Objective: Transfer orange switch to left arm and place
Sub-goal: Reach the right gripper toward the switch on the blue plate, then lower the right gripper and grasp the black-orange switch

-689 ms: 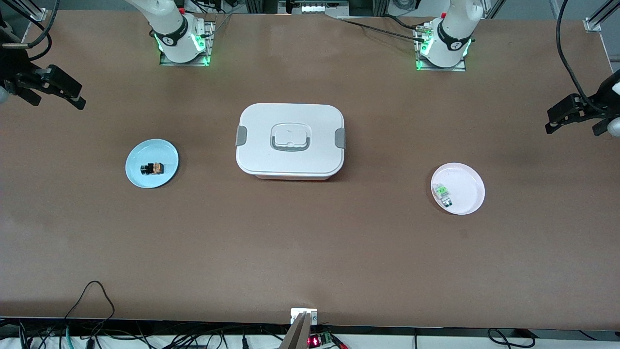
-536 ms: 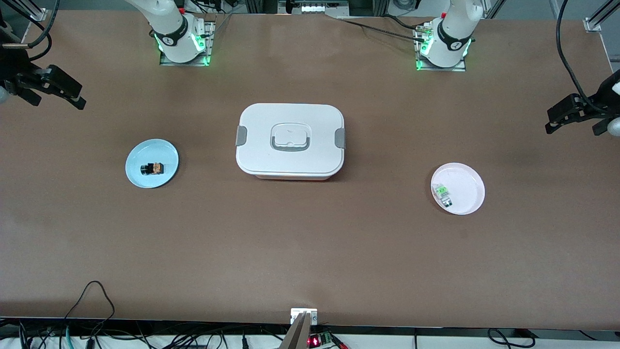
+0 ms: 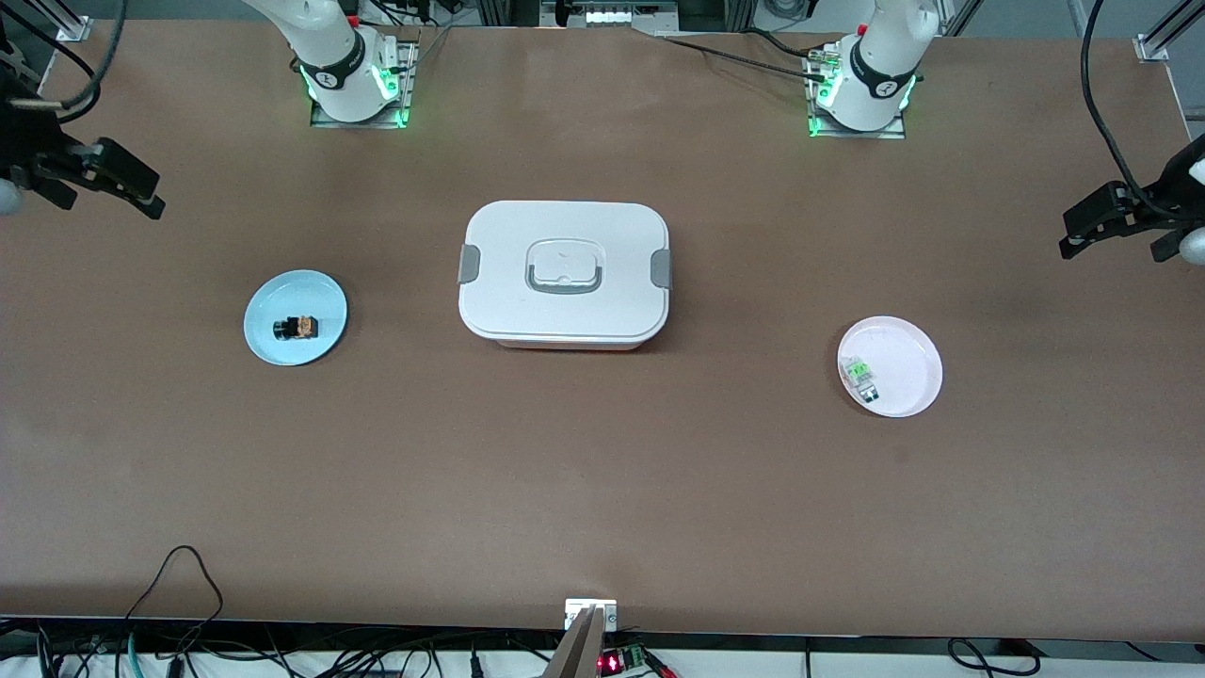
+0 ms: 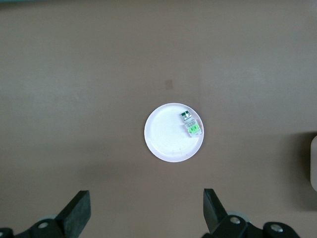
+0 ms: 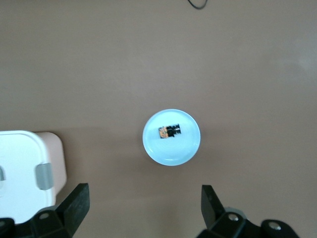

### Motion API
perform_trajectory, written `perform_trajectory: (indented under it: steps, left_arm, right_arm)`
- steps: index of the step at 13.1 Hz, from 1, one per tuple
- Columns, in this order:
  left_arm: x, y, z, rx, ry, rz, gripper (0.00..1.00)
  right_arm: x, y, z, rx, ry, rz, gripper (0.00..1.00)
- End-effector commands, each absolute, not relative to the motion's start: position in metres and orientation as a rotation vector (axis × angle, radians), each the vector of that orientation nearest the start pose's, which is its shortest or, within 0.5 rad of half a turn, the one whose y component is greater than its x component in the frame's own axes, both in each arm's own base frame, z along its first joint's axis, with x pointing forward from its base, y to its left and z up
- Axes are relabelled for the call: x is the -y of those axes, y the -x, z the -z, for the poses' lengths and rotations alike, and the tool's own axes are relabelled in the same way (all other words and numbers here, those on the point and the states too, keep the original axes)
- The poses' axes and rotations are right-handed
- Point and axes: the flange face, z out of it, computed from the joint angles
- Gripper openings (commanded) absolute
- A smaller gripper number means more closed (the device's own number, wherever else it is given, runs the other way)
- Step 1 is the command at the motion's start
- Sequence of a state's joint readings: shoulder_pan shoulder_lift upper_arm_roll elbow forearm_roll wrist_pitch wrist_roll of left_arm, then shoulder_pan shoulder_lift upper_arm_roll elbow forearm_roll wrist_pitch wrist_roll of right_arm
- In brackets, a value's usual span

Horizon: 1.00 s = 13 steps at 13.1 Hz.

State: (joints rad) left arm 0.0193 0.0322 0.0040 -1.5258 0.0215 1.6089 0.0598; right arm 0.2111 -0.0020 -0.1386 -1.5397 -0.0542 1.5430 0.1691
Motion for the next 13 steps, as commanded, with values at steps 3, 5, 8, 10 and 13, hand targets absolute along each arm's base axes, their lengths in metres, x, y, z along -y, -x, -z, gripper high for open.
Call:
perform_trajectory:
  steps: [3, 5, 8, 10, 13]
  left_arm:
    - [-0.015, -0.570, -0.637, -0.038, 3.131, 0.072, 1.00]
    - [-0.014, -0.570, -0.637, -0.041, 3.131, 0.072, 1.00]
    - [-0.014, -0.570, -0.637, -0.038, 3.131, 0.072, 1.00]
    - [-0.014, -0.570, -0.637, -0.041, 3.131, 0.072, 1.00]
    - [-0.014, -0.570, -0.637, -0.041, 3.131, 0.072, 1.00]
  right_arm:
    - [-0.043, -0.585, -0.555, -0.048, 3.255, -0.169, 1.00]
    - [-0.041, -0.593, -0.498, 0.063, 3.259, -0.228, 1.00]
    - [-0.020, -0.583, -0.416, 0.186, 3.242, -0.222, 1.00]
    - [-0.002, -0.570, -0.366, 0.240, 3.230, -0.178, 1.00]
    - [0.019, -0.563, -0.316, 0.276, 3.206, -0.255, 1.00]
